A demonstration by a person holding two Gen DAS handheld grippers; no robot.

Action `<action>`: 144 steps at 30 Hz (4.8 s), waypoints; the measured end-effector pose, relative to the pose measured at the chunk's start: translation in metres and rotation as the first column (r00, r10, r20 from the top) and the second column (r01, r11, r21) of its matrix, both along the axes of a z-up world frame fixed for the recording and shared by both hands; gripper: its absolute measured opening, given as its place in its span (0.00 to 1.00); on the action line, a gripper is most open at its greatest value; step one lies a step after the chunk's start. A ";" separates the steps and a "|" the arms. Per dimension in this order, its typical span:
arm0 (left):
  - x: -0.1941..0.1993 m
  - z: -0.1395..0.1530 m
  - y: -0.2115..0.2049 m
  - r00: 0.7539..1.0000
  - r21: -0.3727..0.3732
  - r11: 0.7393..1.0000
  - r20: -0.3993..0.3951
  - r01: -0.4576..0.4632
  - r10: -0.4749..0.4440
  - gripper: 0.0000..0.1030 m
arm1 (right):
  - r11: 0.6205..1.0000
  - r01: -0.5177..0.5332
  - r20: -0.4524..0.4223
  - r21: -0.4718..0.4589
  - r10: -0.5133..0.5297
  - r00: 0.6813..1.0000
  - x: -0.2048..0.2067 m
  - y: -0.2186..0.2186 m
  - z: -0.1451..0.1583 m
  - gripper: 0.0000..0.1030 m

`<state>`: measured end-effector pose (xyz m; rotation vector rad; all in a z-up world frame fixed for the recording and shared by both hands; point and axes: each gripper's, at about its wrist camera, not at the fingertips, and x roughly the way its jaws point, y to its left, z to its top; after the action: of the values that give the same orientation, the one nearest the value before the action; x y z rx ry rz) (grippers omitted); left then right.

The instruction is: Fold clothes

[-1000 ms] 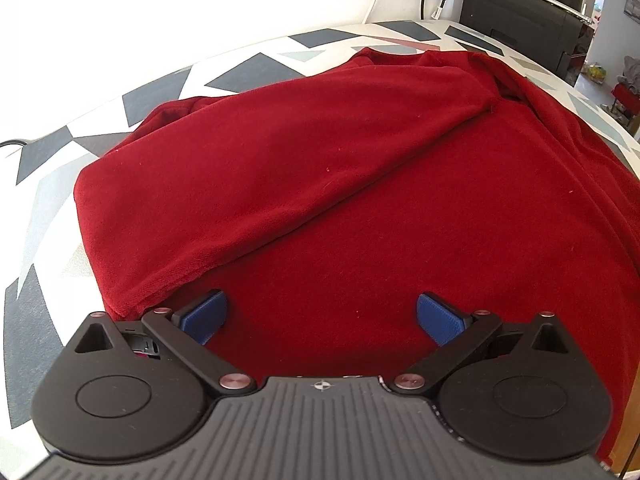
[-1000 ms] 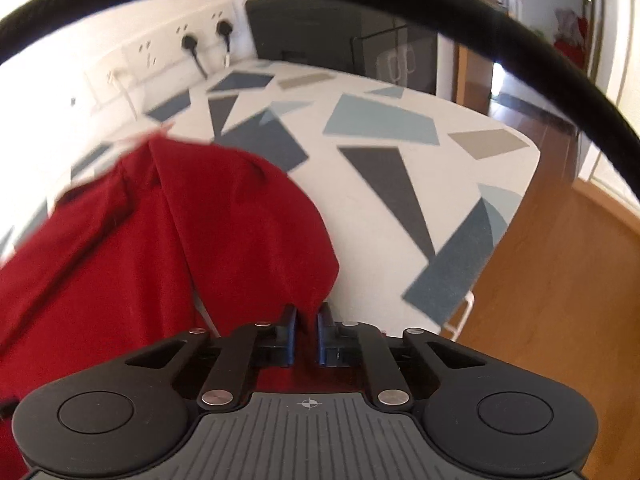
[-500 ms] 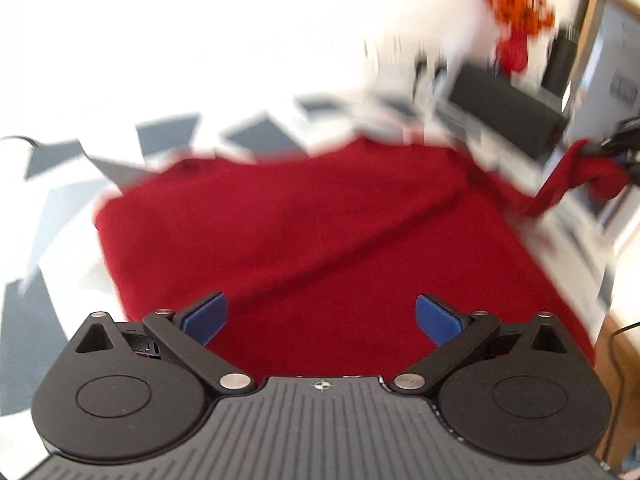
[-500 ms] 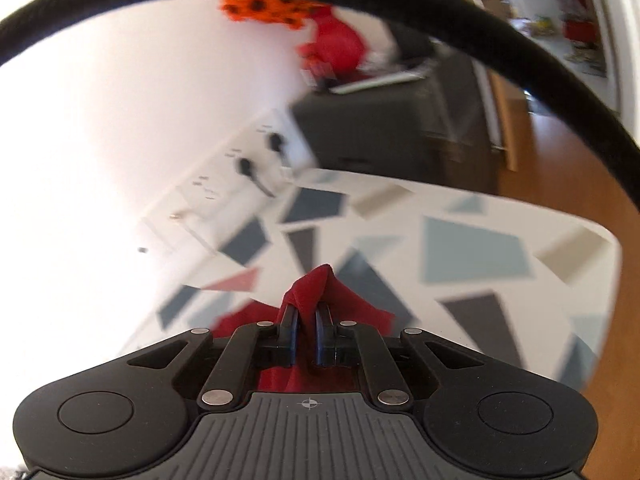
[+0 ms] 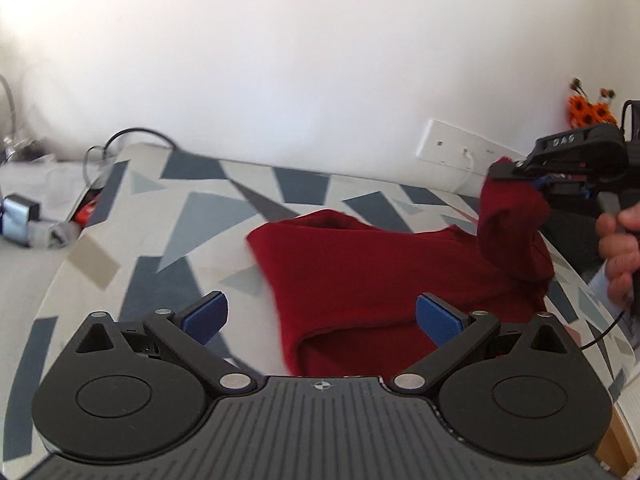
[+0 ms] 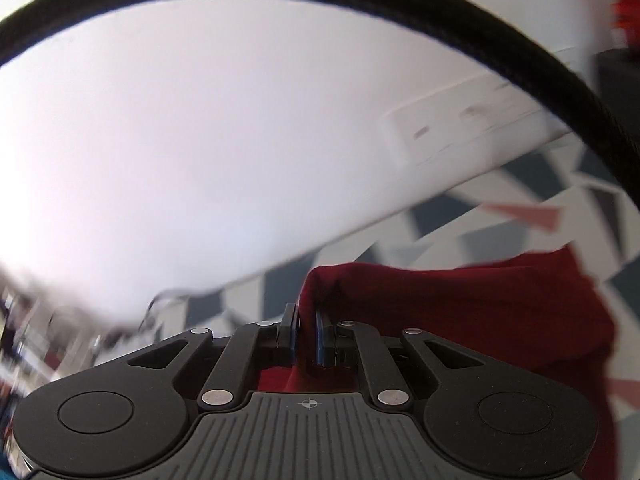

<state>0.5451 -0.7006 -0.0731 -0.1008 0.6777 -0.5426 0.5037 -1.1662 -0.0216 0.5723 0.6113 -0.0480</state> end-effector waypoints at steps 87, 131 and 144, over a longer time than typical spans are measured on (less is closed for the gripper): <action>0.113 0.057 -0.069 0.986 -0.337 0.938 -0.104 0.085 -0.127 0.02 | 0.861 0.352 0.029 -0.367 -0.368 0.929 -0.118 -0.116 -0.088 0.06; 0.126 -0.042 -0.052 0.897 -0.220 0.952 -0.431 -0.215 0.103 0.18 | 0.898 0.435 -0.110 -0.065 -0.439 0.892 -0.049 -0.179 -0.088 0.47; 0.134 -0.075 -0.086 0.845 -0.233 0.956 -0.534 -0.178 0.027 0.42 | 0.908 0.415 -0.167 -0.051 -0.418 0.893 -0.022 -0.184 -0.101 0.46</action>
<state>0.6787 -0.7863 -0.1477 -0.5647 1.1255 -0.5036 0.4814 -1.3501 -0.1229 0.6833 0.6480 -0.5128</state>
